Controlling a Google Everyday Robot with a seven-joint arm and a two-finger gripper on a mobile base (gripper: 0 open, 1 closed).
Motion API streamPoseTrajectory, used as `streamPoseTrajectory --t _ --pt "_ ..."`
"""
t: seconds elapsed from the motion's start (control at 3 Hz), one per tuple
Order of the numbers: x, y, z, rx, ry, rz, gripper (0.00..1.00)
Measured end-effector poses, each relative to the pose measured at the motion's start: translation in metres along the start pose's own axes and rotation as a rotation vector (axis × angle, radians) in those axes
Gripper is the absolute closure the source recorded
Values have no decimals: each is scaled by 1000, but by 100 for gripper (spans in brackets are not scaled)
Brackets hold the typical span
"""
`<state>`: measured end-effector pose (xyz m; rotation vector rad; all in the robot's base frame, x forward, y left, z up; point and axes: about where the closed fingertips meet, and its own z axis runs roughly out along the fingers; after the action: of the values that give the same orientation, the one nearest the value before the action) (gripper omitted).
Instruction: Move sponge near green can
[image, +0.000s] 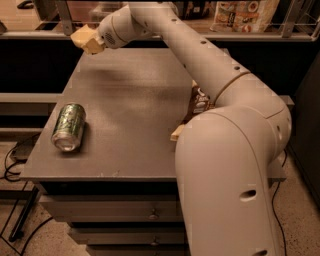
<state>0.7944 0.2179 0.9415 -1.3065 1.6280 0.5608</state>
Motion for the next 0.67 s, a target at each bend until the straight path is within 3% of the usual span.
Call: streamPoseTrajectory --t 0.33,0.67 --pt "8 15 1 -55 48 -21 100" --pt "23 47 -11 -119 84 -27 100"
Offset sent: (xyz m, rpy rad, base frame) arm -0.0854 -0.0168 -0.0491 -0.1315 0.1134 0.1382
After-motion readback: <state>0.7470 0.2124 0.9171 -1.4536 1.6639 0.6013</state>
